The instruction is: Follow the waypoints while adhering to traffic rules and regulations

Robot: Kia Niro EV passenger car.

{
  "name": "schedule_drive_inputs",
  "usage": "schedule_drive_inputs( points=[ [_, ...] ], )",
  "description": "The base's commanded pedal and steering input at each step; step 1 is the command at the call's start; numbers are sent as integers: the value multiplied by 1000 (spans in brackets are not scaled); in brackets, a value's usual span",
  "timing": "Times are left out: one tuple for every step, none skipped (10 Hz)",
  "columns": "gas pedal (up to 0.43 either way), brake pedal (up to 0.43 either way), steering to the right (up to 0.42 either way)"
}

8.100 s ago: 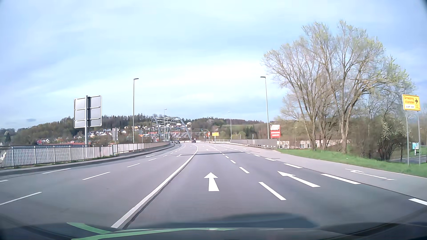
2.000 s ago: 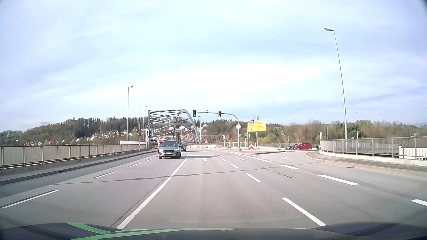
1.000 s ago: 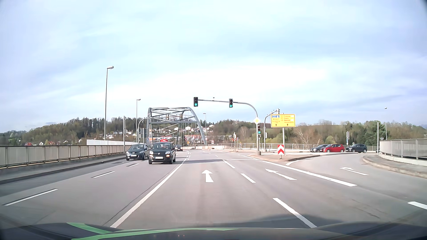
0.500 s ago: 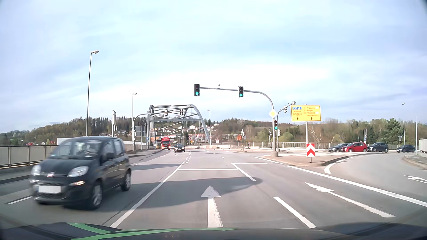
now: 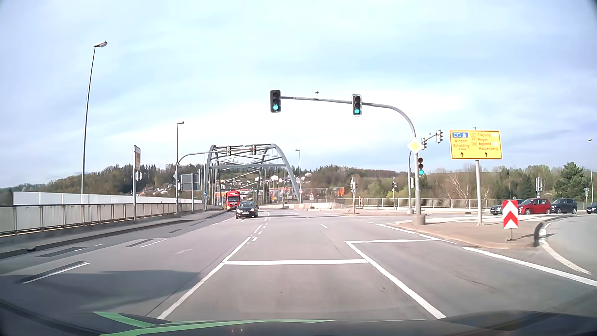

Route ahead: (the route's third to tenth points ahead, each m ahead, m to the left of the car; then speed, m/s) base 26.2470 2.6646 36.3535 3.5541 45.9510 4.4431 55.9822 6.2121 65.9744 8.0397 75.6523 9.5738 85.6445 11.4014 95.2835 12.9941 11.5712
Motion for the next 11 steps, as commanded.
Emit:
schedule_drive_inputs(
  points=[
    [0,0,-12],
    [0,0,-12],
    [0,0,-12],
    [0,0,-12],
    [0,0,-10],
    [0,0,-6],
    [0,0,-5],
    [0,0,-5],
    [0,0,-5],
    [0,0,-5],
    [0,0,-5]
  ],
)
